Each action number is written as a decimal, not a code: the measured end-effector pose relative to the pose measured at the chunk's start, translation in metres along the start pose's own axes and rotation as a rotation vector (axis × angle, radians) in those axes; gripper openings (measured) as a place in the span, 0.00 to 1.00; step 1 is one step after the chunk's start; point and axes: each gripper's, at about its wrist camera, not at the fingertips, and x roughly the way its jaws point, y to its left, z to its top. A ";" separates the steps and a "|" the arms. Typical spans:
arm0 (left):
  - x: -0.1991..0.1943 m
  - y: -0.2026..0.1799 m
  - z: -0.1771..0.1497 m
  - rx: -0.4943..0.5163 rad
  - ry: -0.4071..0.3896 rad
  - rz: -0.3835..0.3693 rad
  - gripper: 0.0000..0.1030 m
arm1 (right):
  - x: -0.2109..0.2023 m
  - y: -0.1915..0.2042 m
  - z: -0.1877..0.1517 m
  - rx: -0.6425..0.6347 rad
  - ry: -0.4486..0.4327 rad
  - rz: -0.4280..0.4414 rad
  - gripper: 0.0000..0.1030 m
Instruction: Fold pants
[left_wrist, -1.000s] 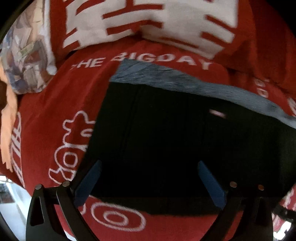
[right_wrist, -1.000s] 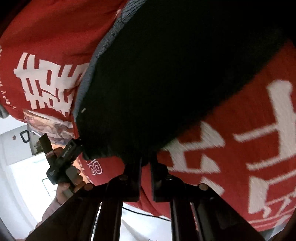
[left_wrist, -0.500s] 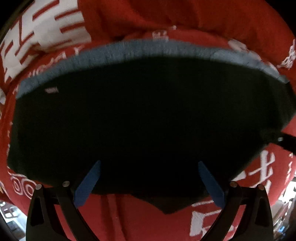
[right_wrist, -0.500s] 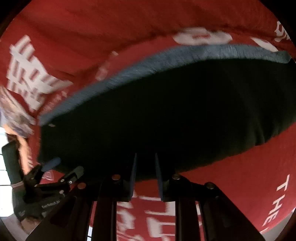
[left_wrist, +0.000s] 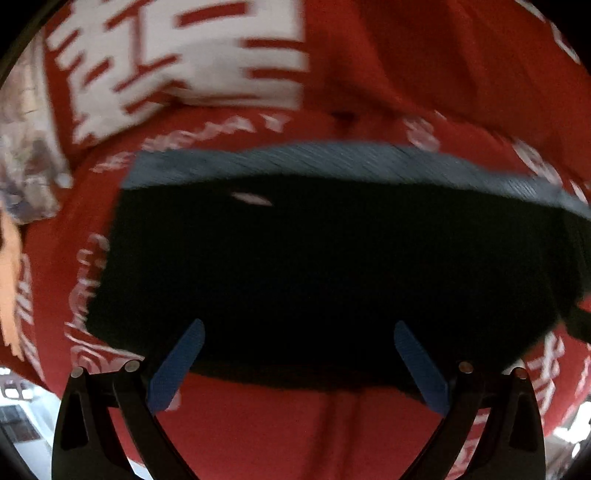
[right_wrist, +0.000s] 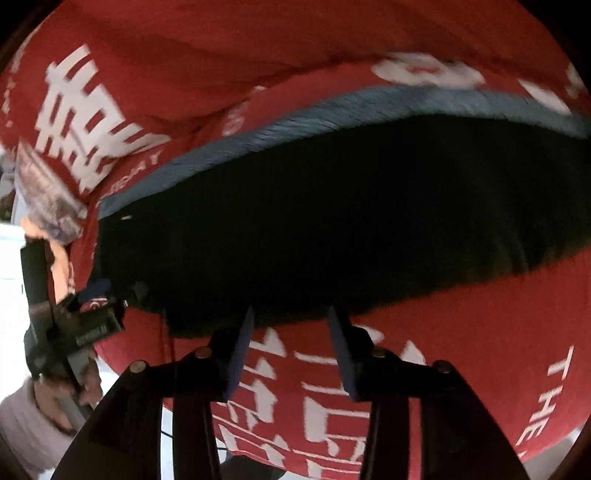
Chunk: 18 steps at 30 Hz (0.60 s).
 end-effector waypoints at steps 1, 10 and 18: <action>-0.001 0.013 0.001 -0.018 -0.013 0.021 1.00 | 0.002 0.010 0.005 -0.014 0.004 0.031 0.45; 0.037 0.117 -0.021 -0.259 0.051 0.041 1.00 | 0.064 0.166 0.089 -0.314 0.094 0.241 0.45; 0.040 0.130 -0.045 -0.251 -0.036 0.006 1.00 | 0.145 0.283 0.134 -0.527 0.159 0.168 0.45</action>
